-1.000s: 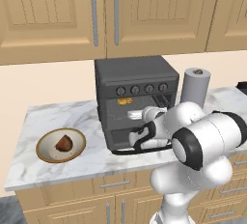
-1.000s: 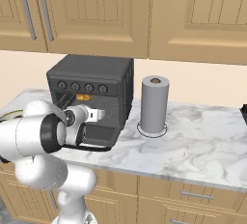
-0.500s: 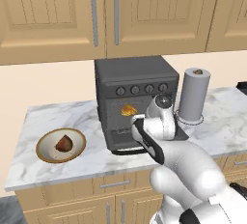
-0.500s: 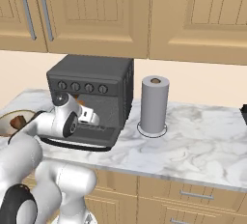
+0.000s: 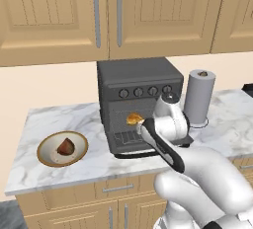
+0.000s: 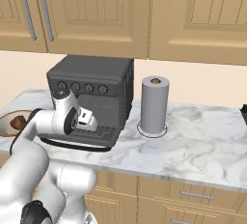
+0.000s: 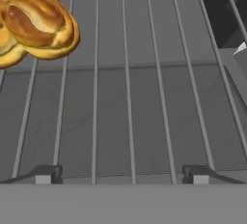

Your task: Pick up the heated bread from the toaster oven and place it in the bowl. Then move the bread bowl to the dining counter.

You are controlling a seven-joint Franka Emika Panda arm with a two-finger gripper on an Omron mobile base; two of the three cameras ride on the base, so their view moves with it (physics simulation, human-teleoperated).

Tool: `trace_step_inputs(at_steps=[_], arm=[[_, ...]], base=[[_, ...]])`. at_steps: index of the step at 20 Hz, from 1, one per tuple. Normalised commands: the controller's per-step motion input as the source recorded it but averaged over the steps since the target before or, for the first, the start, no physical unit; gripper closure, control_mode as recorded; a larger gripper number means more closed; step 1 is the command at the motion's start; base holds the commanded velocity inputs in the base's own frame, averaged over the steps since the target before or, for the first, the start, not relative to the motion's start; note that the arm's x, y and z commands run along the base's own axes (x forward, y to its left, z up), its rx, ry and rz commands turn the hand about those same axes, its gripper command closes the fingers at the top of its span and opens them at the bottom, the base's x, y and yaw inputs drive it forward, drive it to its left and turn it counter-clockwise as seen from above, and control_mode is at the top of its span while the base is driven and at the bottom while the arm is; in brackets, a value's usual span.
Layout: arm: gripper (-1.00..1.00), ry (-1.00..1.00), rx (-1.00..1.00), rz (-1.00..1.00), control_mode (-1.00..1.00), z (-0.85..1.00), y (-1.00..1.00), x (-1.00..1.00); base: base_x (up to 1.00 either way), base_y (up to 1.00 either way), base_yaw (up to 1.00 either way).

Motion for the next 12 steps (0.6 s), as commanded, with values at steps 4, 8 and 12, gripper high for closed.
trace_step_inputs(at_steps=[4,8,12], arm=[[-1.0,-0.24,0.0,0.0,-1.0,0.18,0.29,-0.72],[-1.0,-0.2,-0.01,0.07,-1.0,0.81,0.39,-0.09],[-1.0,-0.01,-0.03,0.09,-1.0,0.71,0.29,0.13]], base=[[0.0,0.0,0.0],[0.0,0.0,0.0],[0.0,0.0,0.0]])
